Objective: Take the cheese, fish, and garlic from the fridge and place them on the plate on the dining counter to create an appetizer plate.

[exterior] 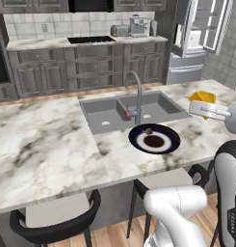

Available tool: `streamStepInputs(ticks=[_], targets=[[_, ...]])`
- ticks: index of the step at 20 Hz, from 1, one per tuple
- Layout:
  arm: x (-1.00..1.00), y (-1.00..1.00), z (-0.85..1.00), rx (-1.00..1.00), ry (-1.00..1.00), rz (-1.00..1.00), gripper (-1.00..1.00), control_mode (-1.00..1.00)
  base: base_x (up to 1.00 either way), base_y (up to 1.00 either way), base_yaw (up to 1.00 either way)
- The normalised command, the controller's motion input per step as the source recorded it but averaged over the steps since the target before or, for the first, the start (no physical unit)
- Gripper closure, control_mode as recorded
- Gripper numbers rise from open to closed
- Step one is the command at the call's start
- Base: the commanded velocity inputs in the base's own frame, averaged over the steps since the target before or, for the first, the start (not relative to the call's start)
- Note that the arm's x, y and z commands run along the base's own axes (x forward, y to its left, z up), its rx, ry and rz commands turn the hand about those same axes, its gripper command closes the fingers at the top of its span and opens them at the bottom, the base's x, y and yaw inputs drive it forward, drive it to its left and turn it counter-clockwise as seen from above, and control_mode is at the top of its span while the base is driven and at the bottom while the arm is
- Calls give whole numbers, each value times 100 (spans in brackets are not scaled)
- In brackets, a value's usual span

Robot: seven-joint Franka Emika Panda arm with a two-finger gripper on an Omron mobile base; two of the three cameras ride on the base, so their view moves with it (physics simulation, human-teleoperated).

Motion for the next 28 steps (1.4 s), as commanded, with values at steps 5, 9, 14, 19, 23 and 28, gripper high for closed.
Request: streamStepInputs(ticks=[5, 9, 14, 19, 23, 28], targets=[[0, 0, 0, 0, 0, 0, 100, 100, 55, -7, 0], [0, 0, 0, 0, 0, 0, 100, 100, 33, 0, 0], [23, 0, -1, 0, 25, 0, 100, -100, 15, 0, 0], [42, 0, -2, 0, 50, -6, 100, -100, 0, 0, 0], [30, 0, -6, -3, 40, -14, 100, -100, 0, 0, 0], [0, 0, -25, -22, 4, -17, 100, -100, 0, 0, 0]])
